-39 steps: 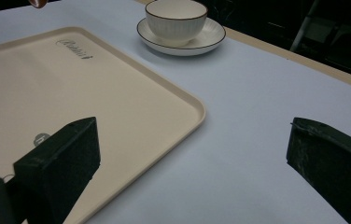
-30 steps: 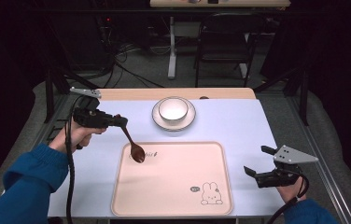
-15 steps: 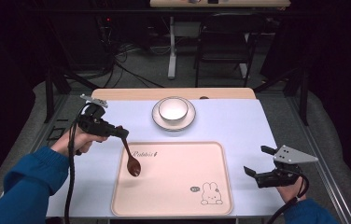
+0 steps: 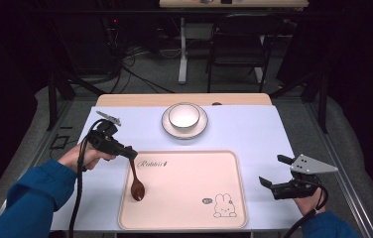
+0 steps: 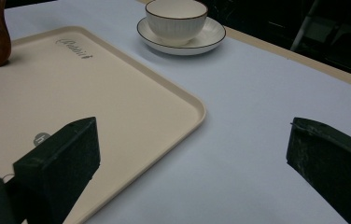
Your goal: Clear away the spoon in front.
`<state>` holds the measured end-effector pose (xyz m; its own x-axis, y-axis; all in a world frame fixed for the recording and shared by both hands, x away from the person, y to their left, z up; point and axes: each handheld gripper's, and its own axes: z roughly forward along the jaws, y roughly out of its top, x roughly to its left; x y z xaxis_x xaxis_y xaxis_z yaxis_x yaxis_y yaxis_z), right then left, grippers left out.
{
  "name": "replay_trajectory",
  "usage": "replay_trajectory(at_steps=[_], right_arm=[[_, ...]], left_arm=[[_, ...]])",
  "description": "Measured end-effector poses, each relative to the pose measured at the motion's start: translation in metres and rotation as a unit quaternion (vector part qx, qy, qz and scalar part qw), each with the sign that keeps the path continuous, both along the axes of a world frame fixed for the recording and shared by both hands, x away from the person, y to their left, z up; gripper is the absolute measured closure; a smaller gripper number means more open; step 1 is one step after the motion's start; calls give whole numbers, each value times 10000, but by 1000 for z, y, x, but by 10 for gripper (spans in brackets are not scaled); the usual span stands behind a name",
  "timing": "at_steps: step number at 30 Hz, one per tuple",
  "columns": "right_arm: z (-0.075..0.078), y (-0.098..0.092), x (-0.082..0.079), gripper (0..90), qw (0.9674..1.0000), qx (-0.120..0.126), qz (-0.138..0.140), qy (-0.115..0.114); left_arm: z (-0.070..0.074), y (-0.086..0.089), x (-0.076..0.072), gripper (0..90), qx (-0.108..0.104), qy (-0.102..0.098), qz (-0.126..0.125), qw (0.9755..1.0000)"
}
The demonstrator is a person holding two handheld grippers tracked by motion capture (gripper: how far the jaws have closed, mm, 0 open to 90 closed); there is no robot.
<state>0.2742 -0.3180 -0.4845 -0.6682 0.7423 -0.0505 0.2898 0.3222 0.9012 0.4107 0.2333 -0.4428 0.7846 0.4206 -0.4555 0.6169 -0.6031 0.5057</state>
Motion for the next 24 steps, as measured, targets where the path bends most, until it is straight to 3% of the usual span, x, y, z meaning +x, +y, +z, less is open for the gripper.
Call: replay_trajectory(at_steps=[4, 5, 9, 13, 18, 24], right_arm=[[0, 0, 0, 21, 10000, 2, -4, 2], [0, 0, 0, 21, 10000, -3, -3, 1], [0, 0, 0, 21, 10000, 0, -5, 4], [0, 0, 0, 21, 10000, 1, -8, 6], [0, 0, 0, 21, 10000, -4, -8, 8], [0, 0, 0, 21, 10000, -5, -7, 11]], left_arm=[[-4, -2, 1, 824, 61, 31, -41, 10000], [-6, -4, 1, 817, 167, -4, -20, 9999], [-10, -7, 0, 790, 313, -253, 178, 9990], [-17, -9, -2, 765, 400, -581, 425, 9966], [-27, -9, -5, 755, 279, -849, 718, 9934], [-36, -7, -8, 756, 16, -978, 994, 9902]])
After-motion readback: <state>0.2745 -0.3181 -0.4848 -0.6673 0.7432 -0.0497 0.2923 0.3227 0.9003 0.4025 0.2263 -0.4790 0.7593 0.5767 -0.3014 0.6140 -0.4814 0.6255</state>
